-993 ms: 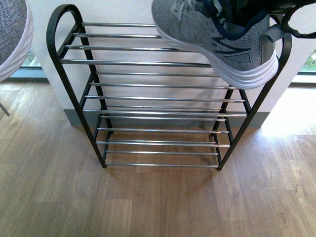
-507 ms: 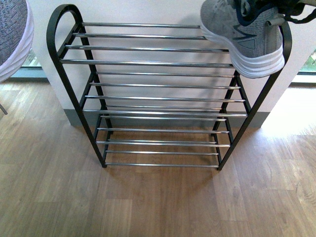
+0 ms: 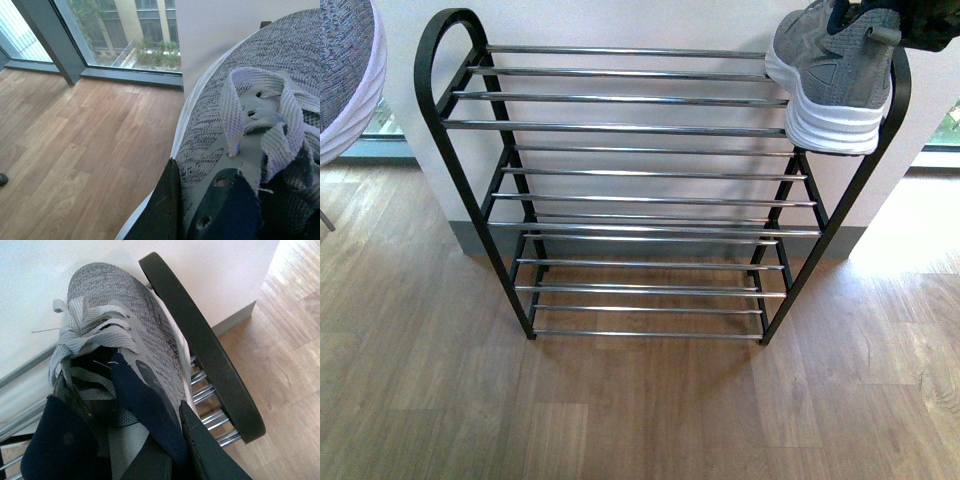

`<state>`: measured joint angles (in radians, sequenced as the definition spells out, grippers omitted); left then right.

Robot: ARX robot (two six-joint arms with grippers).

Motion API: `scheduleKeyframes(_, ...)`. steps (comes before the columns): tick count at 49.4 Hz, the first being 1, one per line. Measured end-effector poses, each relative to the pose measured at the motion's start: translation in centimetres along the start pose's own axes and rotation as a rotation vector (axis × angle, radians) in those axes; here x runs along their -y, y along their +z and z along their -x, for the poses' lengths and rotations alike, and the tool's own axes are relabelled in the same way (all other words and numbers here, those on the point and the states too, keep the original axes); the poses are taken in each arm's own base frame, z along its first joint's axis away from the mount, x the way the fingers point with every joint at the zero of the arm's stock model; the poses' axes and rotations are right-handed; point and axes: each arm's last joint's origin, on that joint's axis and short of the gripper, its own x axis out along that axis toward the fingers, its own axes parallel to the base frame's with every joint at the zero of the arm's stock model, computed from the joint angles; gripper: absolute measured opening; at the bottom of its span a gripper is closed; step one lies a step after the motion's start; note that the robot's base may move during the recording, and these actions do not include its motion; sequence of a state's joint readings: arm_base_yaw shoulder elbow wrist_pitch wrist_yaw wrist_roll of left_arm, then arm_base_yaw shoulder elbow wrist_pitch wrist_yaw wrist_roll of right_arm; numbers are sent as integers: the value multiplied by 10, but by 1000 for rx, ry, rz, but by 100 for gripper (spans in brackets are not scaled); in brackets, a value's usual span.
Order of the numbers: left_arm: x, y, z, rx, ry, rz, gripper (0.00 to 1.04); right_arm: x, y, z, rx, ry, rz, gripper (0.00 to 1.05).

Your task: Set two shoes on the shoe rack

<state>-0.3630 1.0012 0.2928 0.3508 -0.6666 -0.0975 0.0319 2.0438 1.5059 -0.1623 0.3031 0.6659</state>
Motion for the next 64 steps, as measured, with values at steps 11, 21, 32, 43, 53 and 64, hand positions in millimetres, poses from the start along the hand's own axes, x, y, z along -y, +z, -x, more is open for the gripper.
scheduleKeyframes(11,0,0,0,0,0,0,2,-5,2,2,45,1,-60,1)
scheduleKeyframes(21,0,0,0,0,-1,0,2,-1,7,0,85,-14,-7,18)
scheduleKeyframes(32,0,0,0,0,0,0,2,8,9,14,36,16,173,63)
scheduleKeyframes(43,0,0,0,0,0,0,2,37,36,81,535,275,493,87)
scheduleKeyframes(53,0,0,0,0,-2,0,2,72,-9,111,605,480,516,53)
scheduleKeyframes(64,0,0,0,0,1,0,2,103,-60,136,572,473,523,14)
